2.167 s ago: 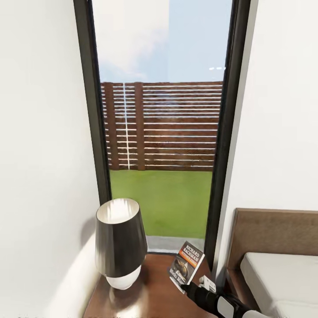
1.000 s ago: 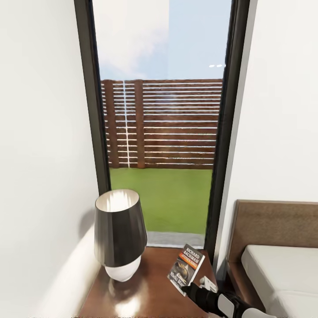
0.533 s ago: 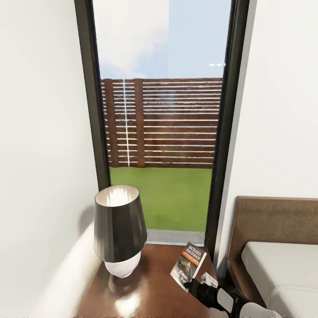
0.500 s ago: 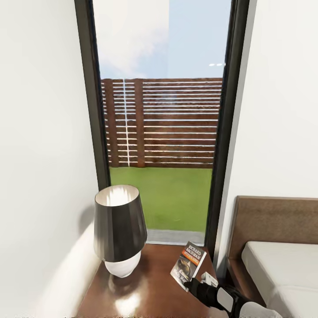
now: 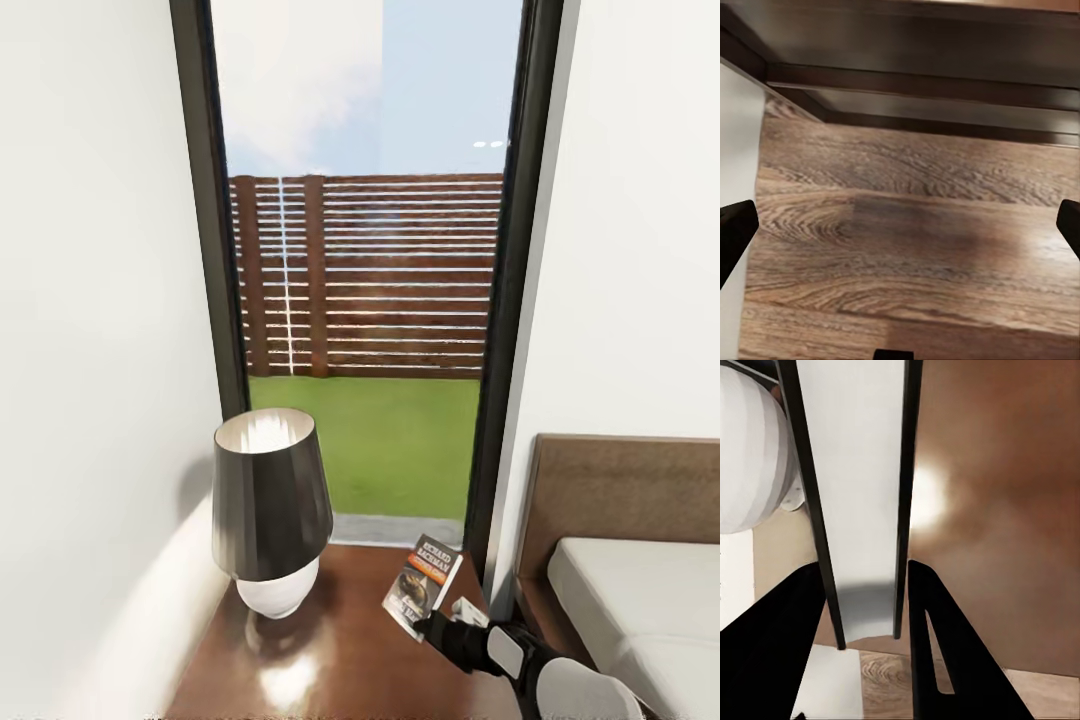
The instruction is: In the bedroom, move the book from the bed onto either nightstand, and place the two sandals side by side next to the bed.
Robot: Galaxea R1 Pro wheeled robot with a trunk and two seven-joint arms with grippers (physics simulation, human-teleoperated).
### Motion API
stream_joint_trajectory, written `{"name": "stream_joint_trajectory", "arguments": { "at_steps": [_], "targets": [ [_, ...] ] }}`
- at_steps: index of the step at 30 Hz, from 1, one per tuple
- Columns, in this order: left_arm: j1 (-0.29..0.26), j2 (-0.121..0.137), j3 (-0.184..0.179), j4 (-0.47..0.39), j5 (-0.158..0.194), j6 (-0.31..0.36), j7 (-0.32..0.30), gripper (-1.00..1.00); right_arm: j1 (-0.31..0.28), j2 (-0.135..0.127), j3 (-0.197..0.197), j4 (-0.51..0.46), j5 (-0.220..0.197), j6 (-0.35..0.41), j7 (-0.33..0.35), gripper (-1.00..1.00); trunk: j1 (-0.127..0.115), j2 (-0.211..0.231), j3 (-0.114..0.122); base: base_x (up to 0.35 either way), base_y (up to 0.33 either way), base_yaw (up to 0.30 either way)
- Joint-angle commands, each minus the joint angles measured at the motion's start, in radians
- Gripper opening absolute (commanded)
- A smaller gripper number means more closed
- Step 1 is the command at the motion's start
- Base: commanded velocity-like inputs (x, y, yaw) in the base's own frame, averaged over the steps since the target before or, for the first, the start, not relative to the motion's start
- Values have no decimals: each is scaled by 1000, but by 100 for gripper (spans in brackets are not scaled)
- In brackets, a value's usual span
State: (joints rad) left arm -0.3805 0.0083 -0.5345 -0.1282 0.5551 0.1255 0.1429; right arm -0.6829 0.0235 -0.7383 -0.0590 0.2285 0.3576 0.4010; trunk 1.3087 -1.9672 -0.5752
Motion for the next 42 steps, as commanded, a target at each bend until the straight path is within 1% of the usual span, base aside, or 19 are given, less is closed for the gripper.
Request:
{"name": "stream_joint_trajectory", "arguments": {
  "at_steps": [1, 9, 16, 28, 36, 42],
  "targets": [
    [0, 1, -8, -4, 8, 6, 6, 100, -2, 1, -11, -4, 9, 16, 3, -100, 4, -8, -4, 0, 0, 0],
    [0, 0, -9, -5, 8, 6, 6, 100, -12, 5, -12, -5, 9, 47, -6, -100, 34, -64, -29, 0, 0, 0],
    [0, 1, -9, -5, 8, 6, 6, 100, -16, 10, -13, -4, 7, 55, -47, -100, 61, -113, -51, 0, 0, 0],
    [0, 0, -8, -5, 8, 6, 6, 100, -25, 8, -13, -4, 5, 59, -64, -100, 107, -197, -89, 0, 0, 0],
    [0, -1, -8, -5, 8, 6, 7, 100, -43, 8, -13, -4, 0, 61, -127, -100, 138, -253, -114, 0, 0, 0],
    [0, -1, -8, -5, 8, 6, 7, 100, -58, 7, -13, -3, -1, 72, -145, -100, 161, -295, -133, 0, 0, 0]
  ]
}}
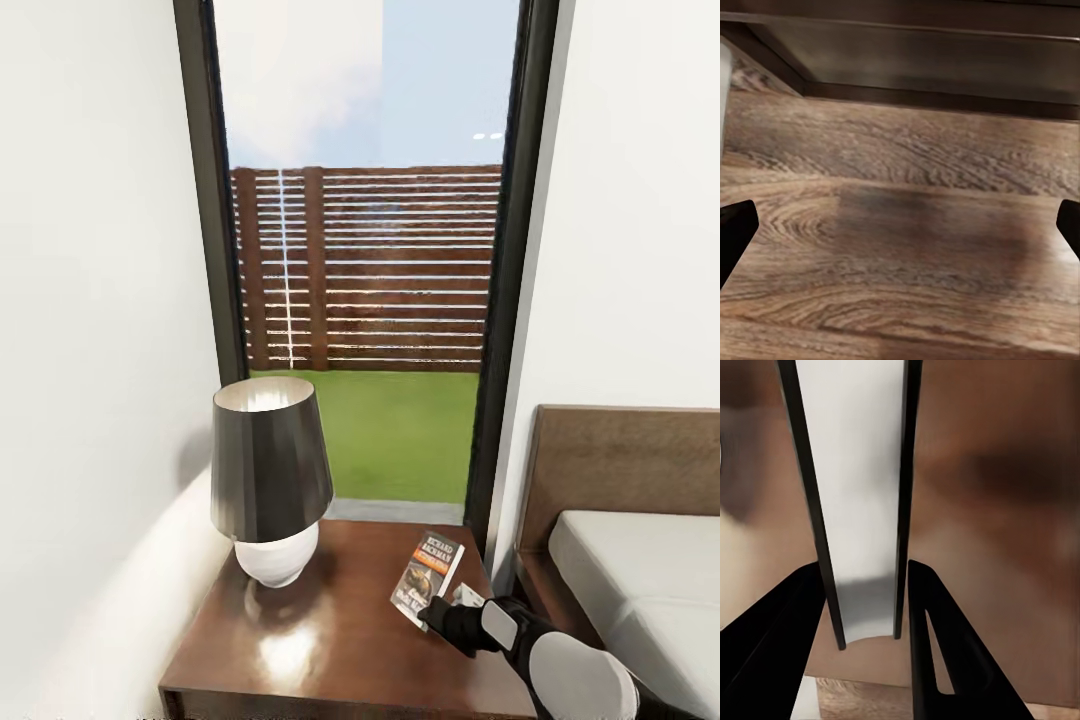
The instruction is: In the bedroom, move the book from the bed onto either nightstand, and place the two sandals side by side next to the bed.
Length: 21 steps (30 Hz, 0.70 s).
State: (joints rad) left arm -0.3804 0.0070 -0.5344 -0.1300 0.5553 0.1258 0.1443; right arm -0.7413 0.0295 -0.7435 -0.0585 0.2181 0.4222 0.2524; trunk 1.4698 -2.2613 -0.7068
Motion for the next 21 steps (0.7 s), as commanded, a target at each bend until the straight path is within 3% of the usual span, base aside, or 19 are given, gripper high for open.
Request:
{"name": "stream_joint_trajectory", "arguments": {
  "at_steps": [1, 8, 21],
  "targets": [
    [0, 1, -8, -3, 8, 6, 6, 100, -3, 0, -8, -4, 9, 17, 2, -100, 4, -8, -4, 0, 0, 0],
    [-1, 2, -9, -3, 8, 8, 8, 100, -25, -3, -8, -6, 10, 78, -6, -100, 31, -57, -26, 0, 0, 0],
    [-2, 2, -10, -3, 8, 11, 14, 100, -43, -4, -10, -6, 10, 96, -10, -100, 80, -148, -67, 0, 0, 0]
  ]
}}
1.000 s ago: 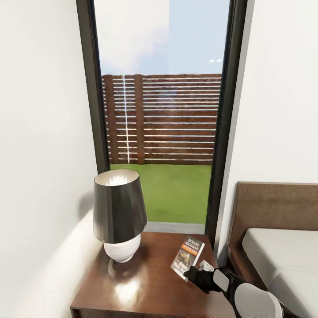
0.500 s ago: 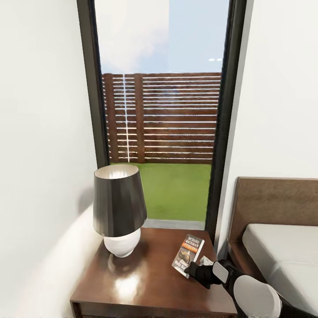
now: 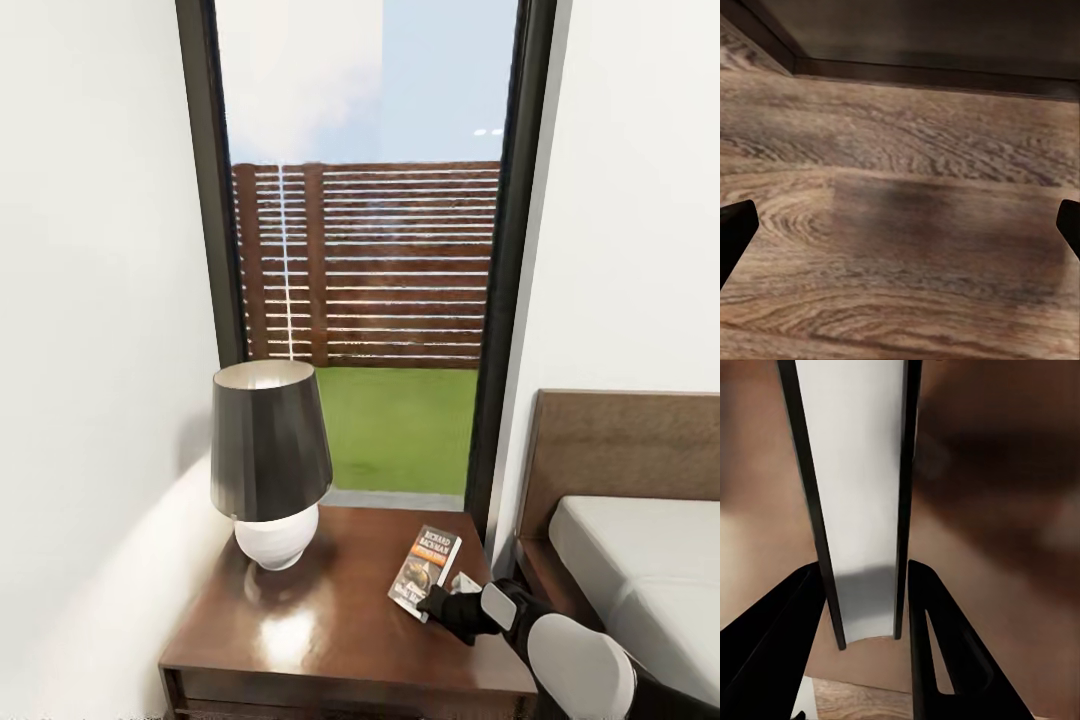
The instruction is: In the bedroom, move the book from the bed onto either nightstand, and place the two sandals side by side next to the bed.
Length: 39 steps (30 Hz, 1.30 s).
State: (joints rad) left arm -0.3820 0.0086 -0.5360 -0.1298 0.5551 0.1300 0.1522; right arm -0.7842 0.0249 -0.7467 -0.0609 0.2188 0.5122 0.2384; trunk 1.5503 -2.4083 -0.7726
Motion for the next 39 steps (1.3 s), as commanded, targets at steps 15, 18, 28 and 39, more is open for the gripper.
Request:
{"name": "stream_joint_trajectory", "arguments": {
  "at_steps": [15, 18, 28, 39],
  "targets": [
    [0, 1, -9, -4, 8, 8, 7, 100, -48, 0, -7, -4, 9, 9, -19, -100, 42, -78, -36, 0, 0, 0],
    [0, 1, -9, -4, 8, 8, 7, 100, -72, 3, -10, -3, 8, 9, -49, -100, 42, -78, -36, 0, 0, 0],
    [0, 0, -9, -4, 8, 8, 7, 100, -104, 8, -15, -2, 7, 10, -79, -100, 42, -78, -36, 0, 0, 0],
    [-1, -1, -8, -5, 8, 8, 7, 100, -110, 8, -17, -1, 6, 11, -85, -100, 42, -78, -36, 0, 0, 0]
  ]
}}
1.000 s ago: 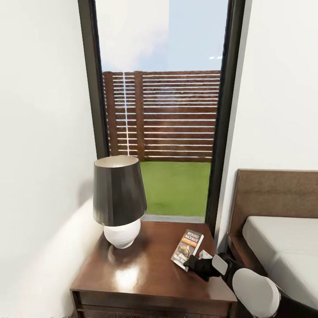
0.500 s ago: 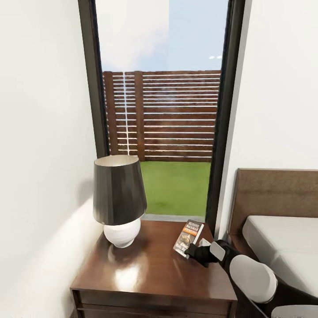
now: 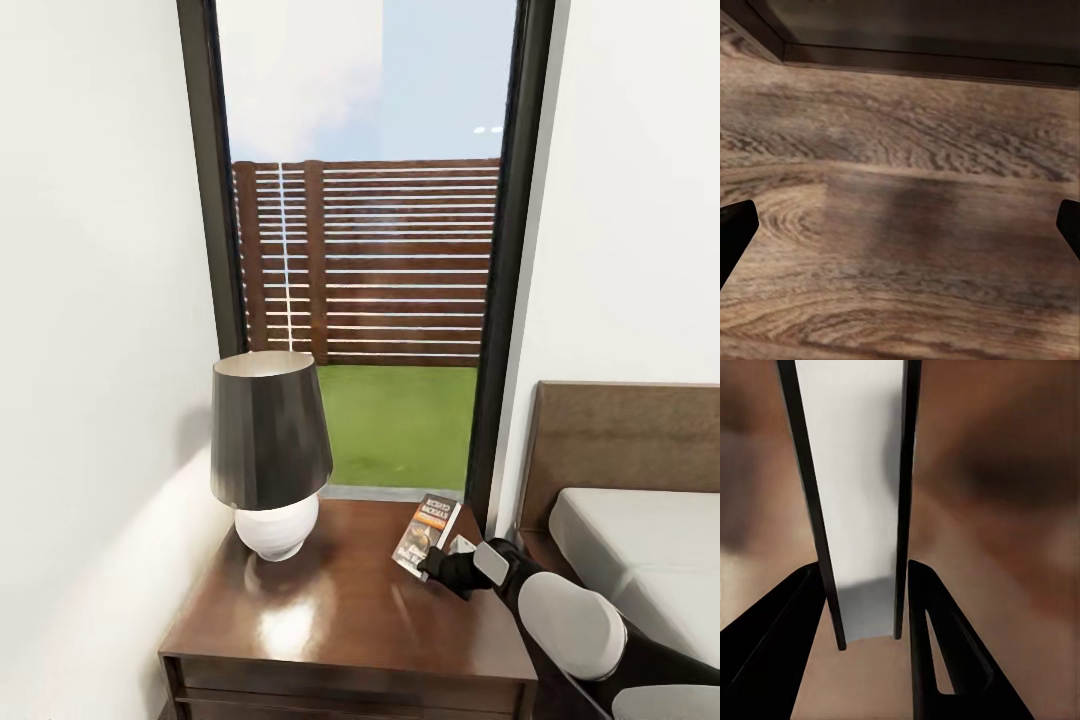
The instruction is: In the bedroom, move the book from the bed onto either nightstand, and place the two sandals side by side next to the bed.
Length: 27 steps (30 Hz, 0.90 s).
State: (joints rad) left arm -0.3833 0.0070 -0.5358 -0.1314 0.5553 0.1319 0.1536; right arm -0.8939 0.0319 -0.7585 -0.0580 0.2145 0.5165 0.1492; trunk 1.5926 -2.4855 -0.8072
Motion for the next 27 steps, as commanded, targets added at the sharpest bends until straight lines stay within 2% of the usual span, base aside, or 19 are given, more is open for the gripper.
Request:
{"name": "stream_joint_trajectory", "arguments": {
  "at_steps": [1, 11, 19, 27],
  "targets": [
    [0, 1, -8, -3, 8, 6, 6, 100, 0, 1, -5, -3, 10, 7, 5, -100, 0, 0, -1, 0, 0, 0],
    [0, 1, -9, -4, 8, 6, 6, 100, 0, 2, -6, -3, 10, 8, 2, -100, 0, 0, -1, 0, 0, 0],
    [0, 1, -9, -4, 8, 6, 6, 100, 0, 1, -7, -4, 10, 68, 1, -100, 0, 0, -1, 0, 0, 0],
    [0, 1, -8, -4, 8, 6, 7, 100, 0, 0, -24, -5, 11, 86, -12, -100, 0, 0, -1, 0, 0, 0]
  ]
}}
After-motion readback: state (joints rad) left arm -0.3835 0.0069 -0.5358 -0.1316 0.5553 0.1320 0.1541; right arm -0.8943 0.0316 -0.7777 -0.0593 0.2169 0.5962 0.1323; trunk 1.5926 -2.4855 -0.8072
